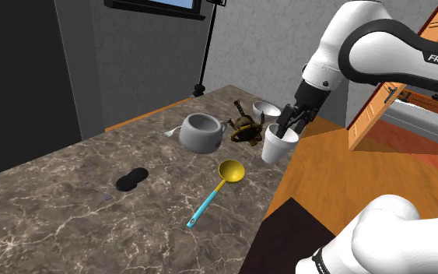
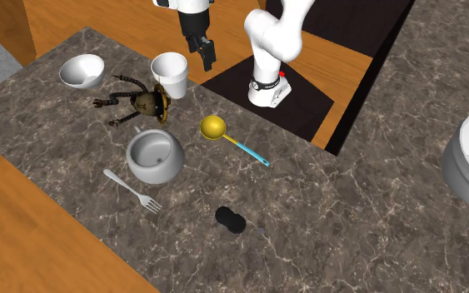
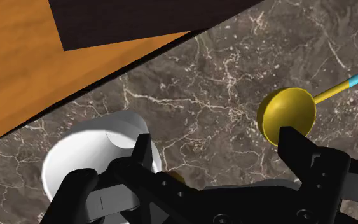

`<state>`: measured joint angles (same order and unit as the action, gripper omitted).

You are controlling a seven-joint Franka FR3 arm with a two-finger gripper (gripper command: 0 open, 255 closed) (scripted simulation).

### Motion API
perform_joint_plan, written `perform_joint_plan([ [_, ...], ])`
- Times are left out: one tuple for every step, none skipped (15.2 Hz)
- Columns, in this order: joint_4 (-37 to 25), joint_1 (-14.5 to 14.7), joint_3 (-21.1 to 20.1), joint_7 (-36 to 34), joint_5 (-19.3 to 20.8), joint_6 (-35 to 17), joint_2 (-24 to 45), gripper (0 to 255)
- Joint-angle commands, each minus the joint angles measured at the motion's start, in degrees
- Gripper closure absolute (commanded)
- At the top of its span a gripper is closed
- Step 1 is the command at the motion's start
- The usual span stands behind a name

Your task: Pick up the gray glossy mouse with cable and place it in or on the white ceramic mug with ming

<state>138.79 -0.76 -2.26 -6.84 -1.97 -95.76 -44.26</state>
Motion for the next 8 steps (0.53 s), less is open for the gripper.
perform_joint_plan([
  [0.0, 0.0, 0.0, 0.0, 0.0, 0.0, 0.0, 0],
  [0.5, 0.2, -1.4, -2.2, -1.0, -0.7, 0.1, 0],
  [0.9, 0.5, -2.9, -4.5, -2.0, -1.4, 0.4, 0],
  [1.2, 0.7, -4.3, -6.7, -2.9, -2.1, 0.8, 0],
  [1.4, 0.9, -5.8, -8.9, -3.9, -2.9, 1.2, 0],
  [1.5, 1.1, -7.2, -11.1, -4.8, -3.7, 1.8, 0],
  [1.5, 1.2, -8.7, -13.3, -5.7, -4.6, 2.5, 0],
  [1.4, 1.4, -10.2, -15.5, -6.6, -5.5, 3.4, 0],
])
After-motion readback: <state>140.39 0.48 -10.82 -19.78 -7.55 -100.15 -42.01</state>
